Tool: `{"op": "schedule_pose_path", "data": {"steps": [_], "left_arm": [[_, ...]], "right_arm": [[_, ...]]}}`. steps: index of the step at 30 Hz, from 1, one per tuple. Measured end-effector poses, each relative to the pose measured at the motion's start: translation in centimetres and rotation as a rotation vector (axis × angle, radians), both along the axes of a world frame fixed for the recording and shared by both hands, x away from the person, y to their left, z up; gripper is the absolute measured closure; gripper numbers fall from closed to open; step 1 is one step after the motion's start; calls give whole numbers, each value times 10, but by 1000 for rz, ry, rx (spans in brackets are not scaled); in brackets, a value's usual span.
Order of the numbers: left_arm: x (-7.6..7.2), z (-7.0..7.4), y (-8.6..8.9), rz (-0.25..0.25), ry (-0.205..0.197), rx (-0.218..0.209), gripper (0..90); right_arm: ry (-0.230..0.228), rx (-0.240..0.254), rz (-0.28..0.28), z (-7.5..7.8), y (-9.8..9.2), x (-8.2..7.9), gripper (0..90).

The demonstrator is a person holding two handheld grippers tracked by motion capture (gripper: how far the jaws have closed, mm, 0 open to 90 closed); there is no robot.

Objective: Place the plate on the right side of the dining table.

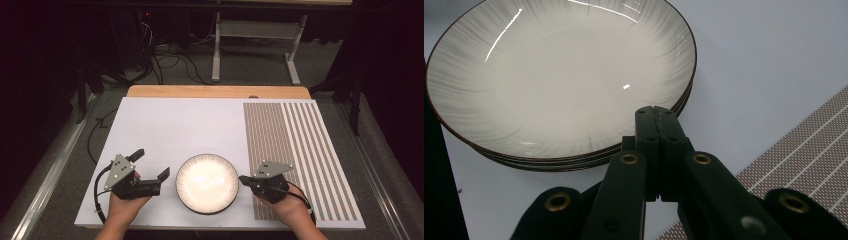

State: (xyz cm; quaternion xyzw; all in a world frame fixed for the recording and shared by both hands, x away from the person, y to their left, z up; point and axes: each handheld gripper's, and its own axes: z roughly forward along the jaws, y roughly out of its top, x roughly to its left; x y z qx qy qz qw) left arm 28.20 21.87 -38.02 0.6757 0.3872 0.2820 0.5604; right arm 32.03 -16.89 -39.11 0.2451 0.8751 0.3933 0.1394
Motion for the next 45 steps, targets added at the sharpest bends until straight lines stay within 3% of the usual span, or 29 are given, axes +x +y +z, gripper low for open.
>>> {"op": "schedule_pose_path", "data": {"steps": [18,32,45], "left_arm": [[1,0,3,3,-12,-13,0],[0,2,-2,-25,-30,-5,0],[1,2,0,-21,-22,-15,0]], "right_arm": [[11,-9,11,-3,6,-2,900],[10,1,5,-3,7,-3,900],[18,7,15,-3,7,-2,900]]}}
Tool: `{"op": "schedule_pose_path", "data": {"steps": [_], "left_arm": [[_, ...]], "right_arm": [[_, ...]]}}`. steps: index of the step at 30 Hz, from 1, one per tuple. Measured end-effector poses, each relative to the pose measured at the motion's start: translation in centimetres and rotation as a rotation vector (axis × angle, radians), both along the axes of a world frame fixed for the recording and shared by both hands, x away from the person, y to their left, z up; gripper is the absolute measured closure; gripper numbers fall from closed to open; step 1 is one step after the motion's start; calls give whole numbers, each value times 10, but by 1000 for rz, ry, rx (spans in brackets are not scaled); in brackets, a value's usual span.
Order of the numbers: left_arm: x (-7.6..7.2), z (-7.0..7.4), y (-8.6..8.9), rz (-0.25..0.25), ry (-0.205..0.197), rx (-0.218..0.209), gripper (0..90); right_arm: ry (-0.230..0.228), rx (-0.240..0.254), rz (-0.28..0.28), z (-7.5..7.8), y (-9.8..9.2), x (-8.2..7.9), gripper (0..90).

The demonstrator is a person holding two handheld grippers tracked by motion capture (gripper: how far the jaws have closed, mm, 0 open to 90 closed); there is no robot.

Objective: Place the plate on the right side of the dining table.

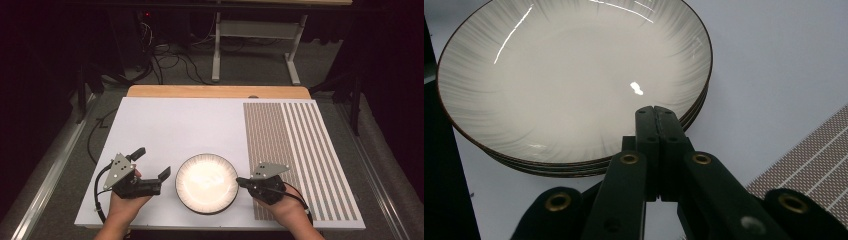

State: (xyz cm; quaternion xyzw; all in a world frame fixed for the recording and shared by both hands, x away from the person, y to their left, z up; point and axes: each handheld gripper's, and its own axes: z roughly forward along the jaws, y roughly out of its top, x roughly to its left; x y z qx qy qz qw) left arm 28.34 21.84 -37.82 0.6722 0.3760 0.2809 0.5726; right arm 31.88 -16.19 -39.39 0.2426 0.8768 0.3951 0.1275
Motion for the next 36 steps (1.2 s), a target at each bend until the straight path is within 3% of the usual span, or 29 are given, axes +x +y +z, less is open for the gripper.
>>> {"op": "schedule_pose_path", "data": {"steps": [24,36], "left_arm": [[-3,1,6,10,-4,-10,0],[-4,1,9,14,-2,-9,0]], "right_arm": [[19,-7,34,-6,21,2,900],[26,-6,37,-5,22,5,900]]}}
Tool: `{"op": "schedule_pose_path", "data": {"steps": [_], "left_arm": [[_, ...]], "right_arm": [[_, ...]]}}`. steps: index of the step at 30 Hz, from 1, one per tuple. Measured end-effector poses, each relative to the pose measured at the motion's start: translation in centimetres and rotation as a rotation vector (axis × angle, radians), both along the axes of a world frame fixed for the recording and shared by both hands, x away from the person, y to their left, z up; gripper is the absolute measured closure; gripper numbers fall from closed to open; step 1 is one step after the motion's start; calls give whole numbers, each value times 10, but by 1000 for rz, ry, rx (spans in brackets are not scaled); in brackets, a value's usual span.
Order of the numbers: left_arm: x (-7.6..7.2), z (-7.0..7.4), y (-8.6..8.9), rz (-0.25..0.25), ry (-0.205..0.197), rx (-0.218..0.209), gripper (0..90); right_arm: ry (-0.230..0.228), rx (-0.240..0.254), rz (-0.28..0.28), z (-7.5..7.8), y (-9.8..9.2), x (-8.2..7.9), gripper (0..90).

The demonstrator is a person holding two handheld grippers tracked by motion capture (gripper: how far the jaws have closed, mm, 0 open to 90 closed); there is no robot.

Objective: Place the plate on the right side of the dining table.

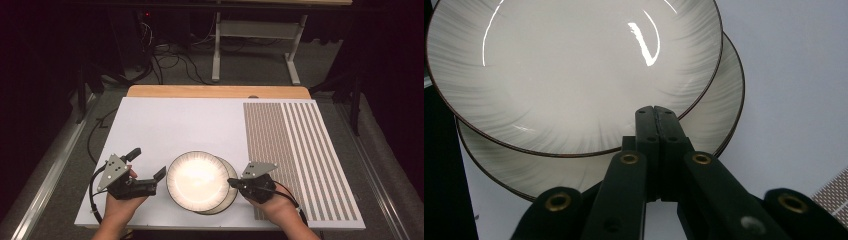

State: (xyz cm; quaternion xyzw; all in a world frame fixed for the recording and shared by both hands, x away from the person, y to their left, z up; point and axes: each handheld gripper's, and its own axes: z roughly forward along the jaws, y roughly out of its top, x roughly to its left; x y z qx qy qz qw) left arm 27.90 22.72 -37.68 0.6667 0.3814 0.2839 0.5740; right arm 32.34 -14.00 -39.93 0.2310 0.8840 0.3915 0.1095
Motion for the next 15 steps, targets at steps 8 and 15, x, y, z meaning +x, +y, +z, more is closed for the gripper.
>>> {"op": "schedule_pose_path", "data": {"steps": [8,15], "left_arm": [[-1,1,-1,2,-4,-10,0],[1,-1,-1,-1,8,-10,0]], "right_arm": [[6,-10,20,-3,6,1,900],[6,-24,45,-6,19,-2,900]]}}
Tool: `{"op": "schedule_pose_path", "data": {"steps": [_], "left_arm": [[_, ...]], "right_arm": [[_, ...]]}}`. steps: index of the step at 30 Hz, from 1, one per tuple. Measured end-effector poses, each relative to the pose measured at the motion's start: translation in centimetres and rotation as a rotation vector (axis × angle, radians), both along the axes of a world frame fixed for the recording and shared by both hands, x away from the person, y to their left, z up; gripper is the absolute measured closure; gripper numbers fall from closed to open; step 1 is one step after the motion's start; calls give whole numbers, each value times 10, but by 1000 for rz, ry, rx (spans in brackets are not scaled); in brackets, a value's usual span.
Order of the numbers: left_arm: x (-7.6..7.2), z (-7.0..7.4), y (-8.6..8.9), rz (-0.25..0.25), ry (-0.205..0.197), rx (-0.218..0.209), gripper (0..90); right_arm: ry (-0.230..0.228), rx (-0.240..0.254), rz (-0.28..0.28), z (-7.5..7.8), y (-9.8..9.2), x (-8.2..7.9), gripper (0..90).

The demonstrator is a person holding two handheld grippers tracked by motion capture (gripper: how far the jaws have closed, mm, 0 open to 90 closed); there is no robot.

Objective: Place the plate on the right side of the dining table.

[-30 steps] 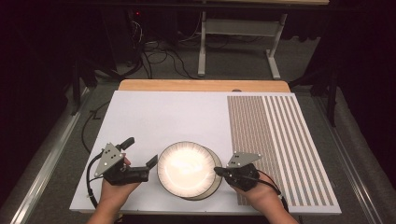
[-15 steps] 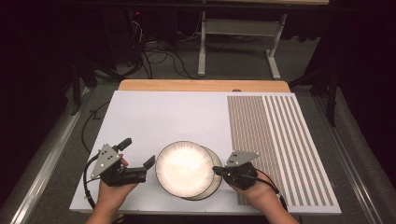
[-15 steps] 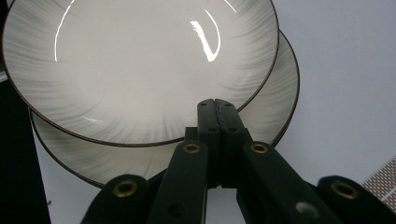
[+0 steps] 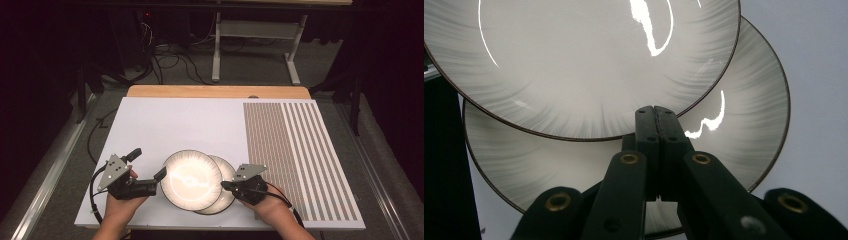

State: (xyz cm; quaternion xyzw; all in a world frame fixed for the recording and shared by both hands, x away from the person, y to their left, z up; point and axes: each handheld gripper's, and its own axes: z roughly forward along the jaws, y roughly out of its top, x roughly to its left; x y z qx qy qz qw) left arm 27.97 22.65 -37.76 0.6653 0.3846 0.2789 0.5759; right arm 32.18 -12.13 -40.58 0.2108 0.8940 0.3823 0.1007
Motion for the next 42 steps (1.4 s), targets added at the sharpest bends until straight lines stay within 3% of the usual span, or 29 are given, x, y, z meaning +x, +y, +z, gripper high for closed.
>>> {"op": "schedule_pose_path", "data": {"steps": [8,9,14,18,20,21,27,30,36,42], "left_arm": [[8,-3,-5,-26,85,6,0],[11,-5,-6,-50,137,14,1],[16,-9,-9,-117,260,16,4],[19,-14,-14,-137,355,46,20],[19,-15,-15,-140,375,43,10],[21,-17,-16,-151,423,42,14],[22,-22,-21,-185,550,22,101],[23,-23,-23,-186,581,17,176],[23,-25,-27,-209,600,26,324],[23,-23,-25,-174,623,24,424]], "right_arm": [[-14,-10,17,-1,8,-1,900],[-14,-9,17,0,9,-2,900],[-18,-9,22,-1,11,-2,900],[-20,-13,25,-1,12,-3,900],[-19,-15,26,0,12,-3,900],[-20,-12,25,0,12,-3,900],[-23,-16,21,0,12,-4,900],[-23,-16,21,0,12,-4,900],[-32,-23,14,0,13,-5,900],[-37,-23,24,1,14,-7,900]]}}
